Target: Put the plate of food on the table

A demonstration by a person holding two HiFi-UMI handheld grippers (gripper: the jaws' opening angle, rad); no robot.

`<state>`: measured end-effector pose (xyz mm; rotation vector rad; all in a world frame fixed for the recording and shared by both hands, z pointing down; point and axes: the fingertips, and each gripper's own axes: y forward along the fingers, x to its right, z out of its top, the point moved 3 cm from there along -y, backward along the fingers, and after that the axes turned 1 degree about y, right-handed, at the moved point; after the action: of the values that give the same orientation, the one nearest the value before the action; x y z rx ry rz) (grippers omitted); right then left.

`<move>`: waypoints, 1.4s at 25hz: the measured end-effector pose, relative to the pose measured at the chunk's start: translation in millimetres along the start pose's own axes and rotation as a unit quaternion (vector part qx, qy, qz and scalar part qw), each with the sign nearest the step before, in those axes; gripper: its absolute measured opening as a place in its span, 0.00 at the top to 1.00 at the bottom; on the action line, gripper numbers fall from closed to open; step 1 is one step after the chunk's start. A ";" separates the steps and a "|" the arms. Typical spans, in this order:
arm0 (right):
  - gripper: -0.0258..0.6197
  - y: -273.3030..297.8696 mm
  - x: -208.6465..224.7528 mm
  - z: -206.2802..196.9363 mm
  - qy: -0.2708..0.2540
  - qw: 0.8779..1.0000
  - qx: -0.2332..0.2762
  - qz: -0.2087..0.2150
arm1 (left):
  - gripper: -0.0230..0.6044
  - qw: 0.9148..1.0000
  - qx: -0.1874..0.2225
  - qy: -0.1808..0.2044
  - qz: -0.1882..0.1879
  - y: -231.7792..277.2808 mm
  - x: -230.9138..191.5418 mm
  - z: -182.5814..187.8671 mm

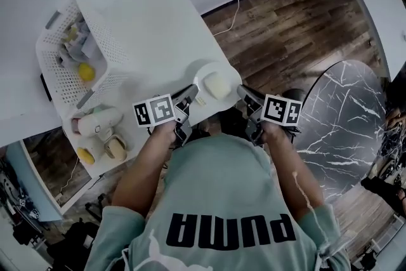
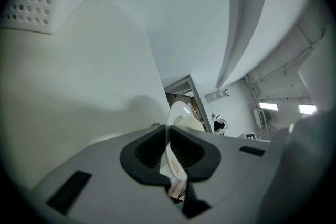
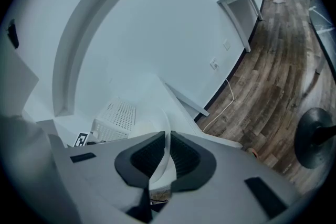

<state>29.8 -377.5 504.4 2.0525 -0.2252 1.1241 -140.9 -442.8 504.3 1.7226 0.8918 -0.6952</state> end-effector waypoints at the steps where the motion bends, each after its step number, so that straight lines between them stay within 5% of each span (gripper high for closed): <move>1: 0.90 -5.4 -2.4 -1.9 0.003 1.000 0.012 -0.001 | 0.91 1.000 -0.004 0.004 -0.006 -1.4 3.4 -1.0; 15: 0.91 -92.7 -15.0 -52.0 0.056 0.980 0.184 -0.048 | 0.92 0.986 -0.094 0.090 -0.101 -4.8 57.8 -34.7; 35: 0.91 -213.5 20.5 -106.9 0.116 0.944 0.296 -0.081 | 0.92 0.958 -0.191 0.152 -0.154 32.5 137.3 -121.8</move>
<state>76.2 -152.0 438.1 2.3601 0.4471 1.4347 -33.4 -301.0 448.9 1.3725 1.4297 -0.4212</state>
